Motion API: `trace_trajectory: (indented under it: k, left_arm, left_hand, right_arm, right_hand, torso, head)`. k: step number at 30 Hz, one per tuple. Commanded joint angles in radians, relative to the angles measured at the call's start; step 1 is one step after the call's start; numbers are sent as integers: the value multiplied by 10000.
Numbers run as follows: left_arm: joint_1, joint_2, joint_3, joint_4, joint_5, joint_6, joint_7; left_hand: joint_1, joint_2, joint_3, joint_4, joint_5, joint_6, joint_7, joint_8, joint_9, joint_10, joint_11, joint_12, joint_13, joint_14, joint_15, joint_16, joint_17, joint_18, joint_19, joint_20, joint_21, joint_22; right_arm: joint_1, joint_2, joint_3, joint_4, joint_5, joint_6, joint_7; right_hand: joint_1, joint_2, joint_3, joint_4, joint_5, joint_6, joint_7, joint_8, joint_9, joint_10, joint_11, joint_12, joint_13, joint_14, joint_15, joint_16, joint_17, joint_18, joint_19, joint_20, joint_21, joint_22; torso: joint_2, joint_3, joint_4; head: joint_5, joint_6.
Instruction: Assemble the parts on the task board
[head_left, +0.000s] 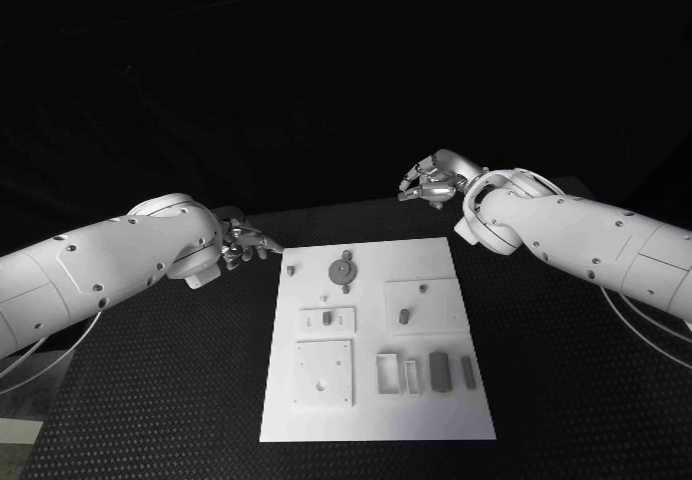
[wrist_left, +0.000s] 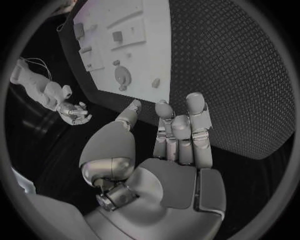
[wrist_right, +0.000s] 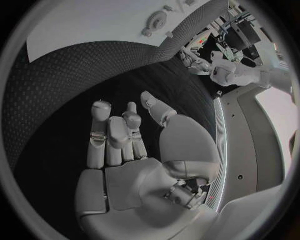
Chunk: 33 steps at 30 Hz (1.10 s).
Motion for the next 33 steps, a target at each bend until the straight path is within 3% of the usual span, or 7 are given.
trace_trajectory:
  k: [1,6,15,19,21,33]
  left_arm:
    - [-3,223,-3,-339,-765,556,-137]
    - [-63,523,-25,-843,-977,632,-94]
    - [-182,827,-22,-1311,-970,785,120]
    - [-198,1003,-21,-1530,-970,857,210]
    - [-223,1075,-22,-1599,-970,882,256]
    - [-436,1412,-22,-1801,-731,595,550]
  left_hand:
    - [-179,-49,-19,88,-64,-419,283,-134,-96,-91,84,-75,-36,-46,82,-101,-61,316,-104,21,-107,19]
    - [-311,-216,117,372,-140,-1130,546,-627,-443,-383,335,-238,-155,-267,318,-349,-262,369,-356,223,-387,-89]
    - [-184,-329,266,484,-145,-1647,762,-1031,-873,-466,543,-230,-238,-301,520,-376,-402,522,-366,436,-518,-114]
    - [-85,-222,310,460,-140,-1881,855,-1209,-1068,-476,633,-196,-257,-302,607,-346,-433,583,-343,524,-532,-93]
    - [-19,-222,301,403,-141,-2079,913,-1350,-1185,-484,688,-174,-267,-305,662,-328,-450,622,-337,571,-538,-75]
    - [51,-69,251,328,-92,-1677,862,-1233,-1329,-387,643,-17,-276,-209,629,-183,-477,733,-201,602,-480,21]
  right_arm:
    - [-4,24,5,0,22,41,107]
    - [-13,41,5,16,21,49,109]
    - [-26,49,5,24,21,50,114]
    - [-26,76,5,21,21,57,115]
    - [-26,79,5,24,21,60,113]
    - [-26,101,5,42,21,61,107]
  right_hand:
    - [-91,-4,-34,43,-32,31,90,-61,16,-23,-7,-16,-8,-23,-22,-65,11,270,22,-59,-42,178]
    - [-92,-4,-34,44,-32,30,90,-62,16,-23,-7,-16,-8,-22,-22,-65,11,270,23,-60,-42,178]
    - [-98,-3,-35,48,-33,28,92,-64,18,-23,-5,-16,-8,-22,-21,-65,12,270,24,-59,-43,178]
    - [-106,-5,-39,53,-34,27,93,-65,19,-23,-5,-15,-8,-21,-20,-65,12,270,25,-59,-43,179]
    - [-108,-5,-39,54,-34,26,93,-65,19,-23,-4,-15,-8,-21,-20,-65,12,270,26,-59,-43,179]
    - [-110,0,-38,58,-32,24,93,-67,21,-23,-4,-15,-9,-20,-19,-65,13,270,28,-59,-44,179]
  torso:
    - [13,1,231]
    - [26,22,211]
    - [33,45,188]
    - [27,61,168]
    - [21,50,180]
    - [32,33,198]
  head:
    - [23,36]
    - [25,78]
    - [12,96]
    - [2,98]
    - [-17,97]
    - [-96,81]
